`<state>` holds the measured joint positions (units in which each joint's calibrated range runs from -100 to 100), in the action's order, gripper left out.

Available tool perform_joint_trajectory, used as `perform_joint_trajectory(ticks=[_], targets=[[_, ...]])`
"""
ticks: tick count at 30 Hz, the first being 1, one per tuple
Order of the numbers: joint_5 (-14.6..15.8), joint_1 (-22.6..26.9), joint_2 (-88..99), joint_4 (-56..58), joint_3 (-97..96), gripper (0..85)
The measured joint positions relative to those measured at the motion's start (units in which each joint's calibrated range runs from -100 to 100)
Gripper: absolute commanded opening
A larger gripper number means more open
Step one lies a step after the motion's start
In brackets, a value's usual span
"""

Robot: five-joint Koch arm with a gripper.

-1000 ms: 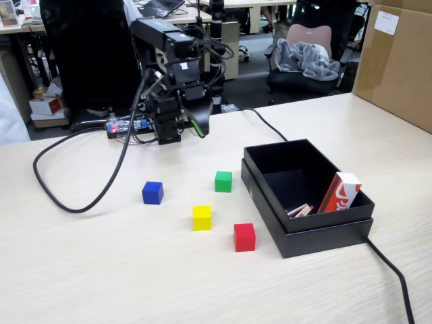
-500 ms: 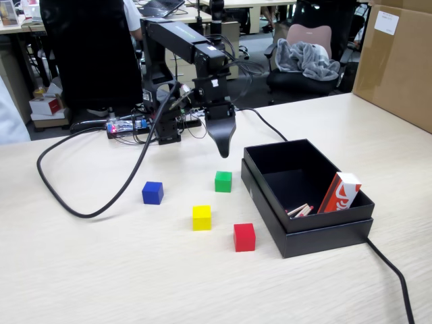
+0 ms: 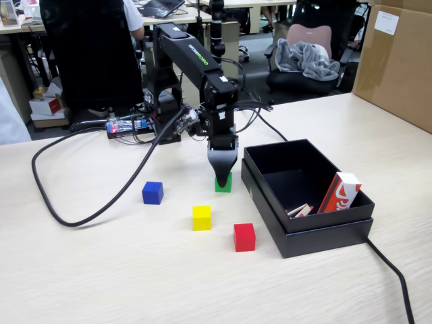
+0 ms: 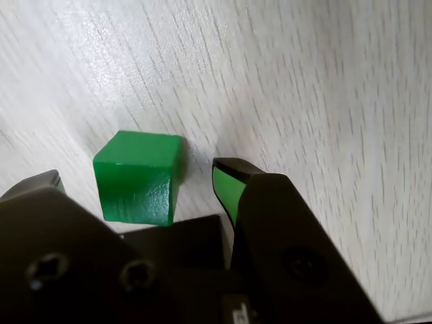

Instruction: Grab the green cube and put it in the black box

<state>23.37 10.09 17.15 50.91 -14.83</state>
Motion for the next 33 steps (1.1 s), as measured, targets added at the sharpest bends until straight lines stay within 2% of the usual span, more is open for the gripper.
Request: perform_joint_trajectory(ticks=[3, 6, 10, 12, 14, 19, 23, 28, 33], targets=[[0.0, -0.1, -1.6, -1.0, 0.0, 31.1], [0.0, -0.2, -2.1, -1.8, 0.0, 30.5], [0.0, -0.3, -3.2, -1.9, 0.1, 16.8], [0.0, -0.8, -3.2, -2.1, 0.5, 6.1], [-0.3, -1.4, -3.2, -2.1, 0.5, 1.1], [-2.8, -2.5, -0.3, -3.6, 0.3, 0.9], [-7.3, -2.8, 16.2, -3.6, 0.3, 0.9], [-9.2, -0.5, 27.3, -3.3, 6.2, 0.8], [-9.2, 2.7, 29.1, -3.3, 13.4, 0.8]])
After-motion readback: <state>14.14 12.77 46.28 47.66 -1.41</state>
